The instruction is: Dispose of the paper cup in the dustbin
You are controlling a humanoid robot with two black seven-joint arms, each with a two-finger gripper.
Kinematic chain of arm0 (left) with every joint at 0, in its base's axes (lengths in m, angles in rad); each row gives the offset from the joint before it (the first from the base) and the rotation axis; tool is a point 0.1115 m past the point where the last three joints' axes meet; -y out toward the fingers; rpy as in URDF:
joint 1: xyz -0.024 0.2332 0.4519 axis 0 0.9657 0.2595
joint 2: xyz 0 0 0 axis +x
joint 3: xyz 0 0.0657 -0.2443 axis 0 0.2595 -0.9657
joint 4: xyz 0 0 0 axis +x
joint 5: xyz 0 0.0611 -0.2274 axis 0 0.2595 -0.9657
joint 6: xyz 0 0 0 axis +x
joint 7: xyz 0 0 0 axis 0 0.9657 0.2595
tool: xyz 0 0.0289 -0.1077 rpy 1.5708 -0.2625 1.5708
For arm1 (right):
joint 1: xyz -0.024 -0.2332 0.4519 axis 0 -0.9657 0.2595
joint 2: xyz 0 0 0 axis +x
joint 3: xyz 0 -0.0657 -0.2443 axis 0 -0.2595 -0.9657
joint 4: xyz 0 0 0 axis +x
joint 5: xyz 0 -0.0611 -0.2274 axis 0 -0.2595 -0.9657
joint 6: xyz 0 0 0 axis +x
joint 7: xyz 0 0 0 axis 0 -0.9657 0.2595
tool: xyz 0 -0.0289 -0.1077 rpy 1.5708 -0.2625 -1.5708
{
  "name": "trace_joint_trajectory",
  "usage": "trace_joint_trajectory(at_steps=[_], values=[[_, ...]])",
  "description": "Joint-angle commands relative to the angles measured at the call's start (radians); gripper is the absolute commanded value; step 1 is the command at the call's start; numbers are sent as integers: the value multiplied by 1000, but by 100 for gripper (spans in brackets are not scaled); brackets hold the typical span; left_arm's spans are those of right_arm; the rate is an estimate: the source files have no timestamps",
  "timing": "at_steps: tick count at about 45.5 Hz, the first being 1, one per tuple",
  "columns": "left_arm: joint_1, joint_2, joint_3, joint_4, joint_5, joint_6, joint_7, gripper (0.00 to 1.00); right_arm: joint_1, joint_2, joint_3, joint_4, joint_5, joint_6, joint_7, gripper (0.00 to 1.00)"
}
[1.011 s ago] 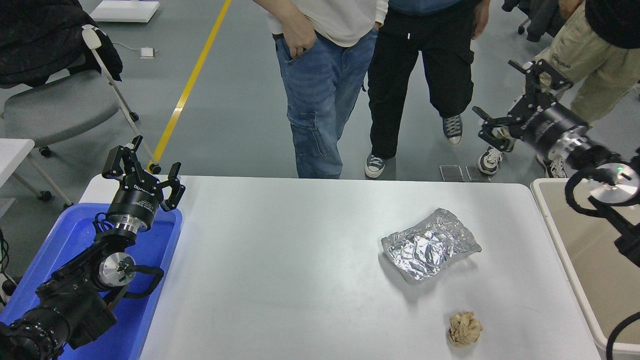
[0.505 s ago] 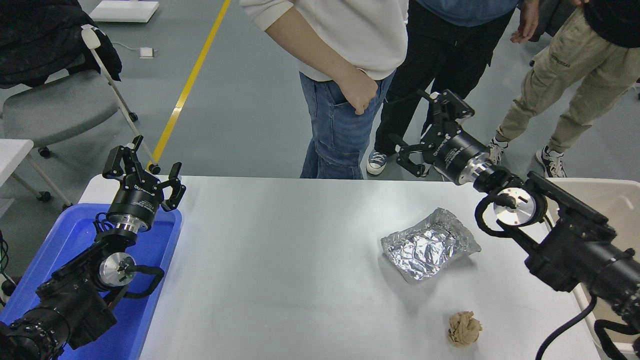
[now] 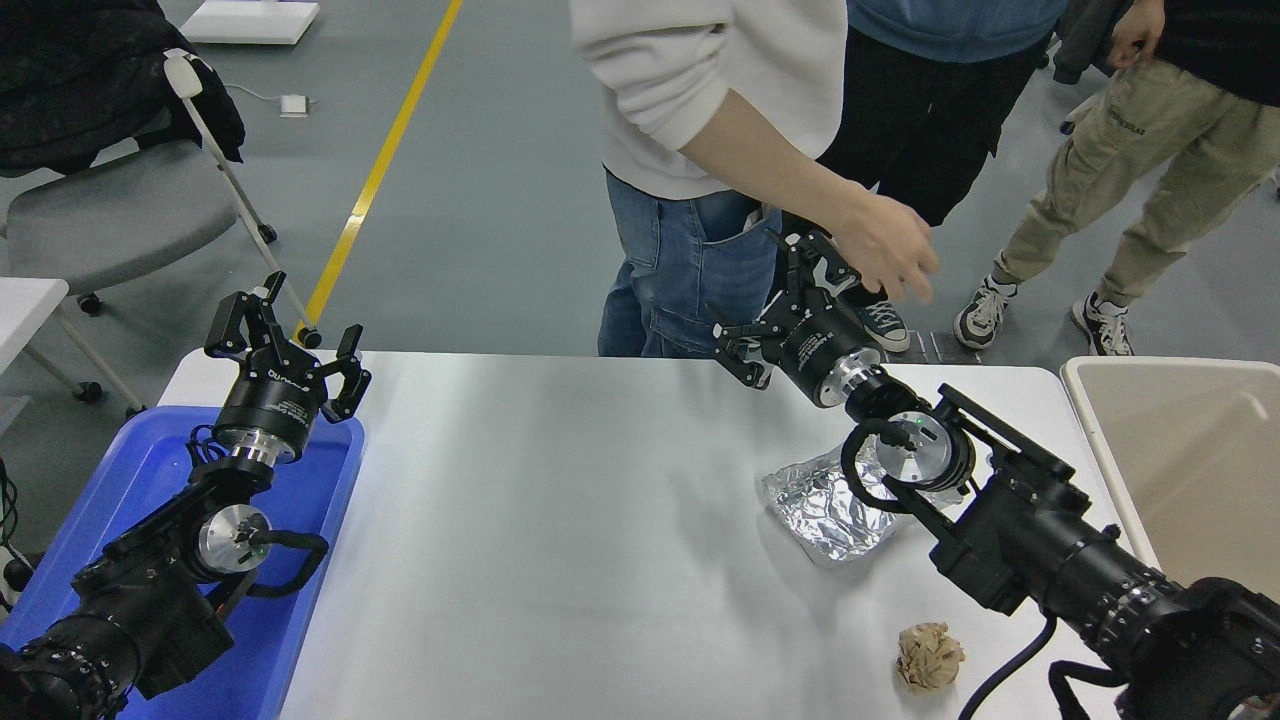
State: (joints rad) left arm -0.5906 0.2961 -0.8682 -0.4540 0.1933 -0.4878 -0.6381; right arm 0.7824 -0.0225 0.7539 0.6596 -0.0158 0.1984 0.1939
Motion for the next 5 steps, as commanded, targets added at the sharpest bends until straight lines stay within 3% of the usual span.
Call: trace_joint_trajectory(at_steps=[1,5], values=[[0,0,0,0,0,0,0,100,-23,22,4,-74,4,45,35,100],[0,0,0,0,0,0,0,100,-31,22,4,-89,4,62,53,100]])
